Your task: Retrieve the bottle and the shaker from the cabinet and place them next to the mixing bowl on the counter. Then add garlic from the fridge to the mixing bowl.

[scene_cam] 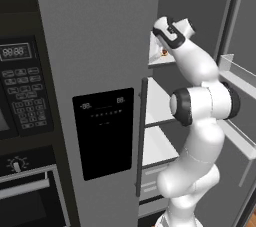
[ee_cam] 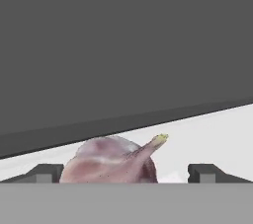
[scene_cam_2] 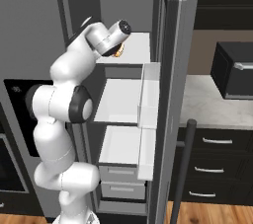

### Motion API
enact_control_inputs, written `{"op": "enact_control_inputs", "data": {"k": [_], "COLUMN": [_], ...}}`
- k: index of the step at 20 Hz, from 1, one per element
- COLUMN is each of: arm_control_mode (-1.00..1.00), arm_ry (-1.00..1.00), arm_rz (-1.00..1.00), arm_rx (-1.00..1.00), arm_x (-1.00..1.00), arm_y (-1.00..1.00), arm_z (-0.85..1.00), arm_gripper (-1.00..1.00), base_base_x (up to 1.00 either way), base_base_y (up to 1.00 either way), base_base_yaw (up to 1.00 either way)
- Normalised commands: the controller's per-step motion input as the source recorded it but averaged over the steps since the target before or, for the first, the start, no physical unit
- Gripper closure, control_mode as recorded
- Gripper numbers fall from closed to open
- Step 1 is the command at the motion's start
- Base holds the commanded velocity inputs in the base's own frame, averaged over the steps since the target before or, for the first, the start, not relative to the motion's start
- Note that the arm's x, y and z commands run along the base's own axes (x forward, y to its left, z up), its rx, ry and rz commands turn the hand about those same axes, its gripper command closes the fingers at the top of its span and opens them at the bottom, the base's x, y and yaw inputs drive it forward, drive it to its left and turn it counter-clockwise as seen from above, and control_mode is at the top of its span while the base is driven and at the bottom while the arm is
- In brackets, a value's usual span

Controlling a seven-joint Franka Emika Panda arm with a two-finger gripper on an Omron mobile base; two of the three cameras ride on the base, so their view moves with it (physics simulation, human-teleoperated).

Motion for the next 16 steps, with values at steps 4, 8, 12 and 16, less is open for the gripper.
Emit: {"op": "enact_control_inputs", "data": {"k": [4, 8, 12, 16], "arm_control_mode": [-1.00, -1.00, -1.00, -1.00], "arm_ry": [0.05, 0.05, 0.01, -0.05], "arm_rz": [0.03, 0.03, 0.00, 0.00], "arm_rx": [0.00, 0.00, 0.00, 0.01], "arm_x": [0.28, 0.14, 0.00, -0.21], "arm_y": [0.04, 0.10, 0.00, 0.00], "arm_z": [-0.14, -0.33, -0.26, -0.02], "arm_gripper": [-1.00, 1.00, 1.00, 1.00], "base_base_x": [0.00, 0.00, 0.00, 0.00], "base_base_y": [0.00, 0.00, 0.00, 0.00], "base_base_yaw": [0.00, 0.00, 0.00, 0.00]}}
